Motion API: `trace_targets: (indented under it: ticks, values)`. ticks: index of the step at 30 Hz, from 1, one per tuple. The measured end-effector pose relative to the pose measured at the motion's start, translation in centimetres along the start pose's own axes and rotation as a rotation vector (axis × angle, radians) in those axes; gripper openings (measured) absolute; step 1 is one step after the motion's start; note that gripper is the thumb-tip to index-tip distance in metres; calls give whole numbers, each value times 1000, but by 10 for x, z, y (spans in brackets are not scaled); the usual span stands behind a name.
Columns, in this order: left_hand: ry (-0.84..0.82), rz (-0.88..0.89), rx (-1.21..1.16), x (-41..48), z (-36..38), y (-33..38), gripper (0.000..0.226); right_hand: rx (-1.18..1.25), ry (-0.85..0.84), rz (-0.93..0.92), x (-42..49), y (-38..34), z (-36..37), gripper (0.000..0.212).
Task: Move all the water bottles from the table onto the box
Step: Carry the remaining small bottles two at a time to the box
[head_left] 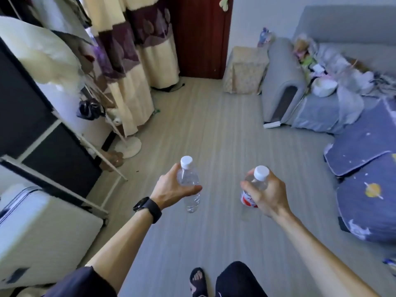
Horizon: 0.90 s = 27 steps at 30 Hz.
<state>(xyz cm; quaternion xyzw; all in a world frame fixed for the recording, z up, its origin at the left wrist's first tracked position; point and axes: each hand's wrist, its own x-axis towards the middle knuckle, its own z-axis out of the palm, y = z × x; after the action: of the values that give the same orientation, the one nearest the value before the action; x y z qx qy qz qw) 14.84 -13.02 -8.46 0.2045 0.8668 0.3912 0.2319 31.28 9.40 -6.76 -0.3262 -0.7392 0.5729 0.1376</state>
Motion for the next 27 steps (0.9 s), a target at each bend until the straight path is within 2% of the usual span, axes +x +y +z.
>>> trace_targets:
  ticks: [3, 9, 18, 27]
  values:
    - [-39, 60, 28, 68, -13, 30, 55, -7, 125, -12, 55, -28, -9, 20]
    - [-73, 140, 73, 209, -28, 91, 52, -8, 208, -40, 187, -61, -28, 14]
    - [-24, 182, 148, 408, -59, 168, 56, -23, 210, -87, 392, -104, -63, 21]
    - [-64, 168, 157, 613, -54, 205, 56, -25, 185, -113, 589, -124, -80, 15]
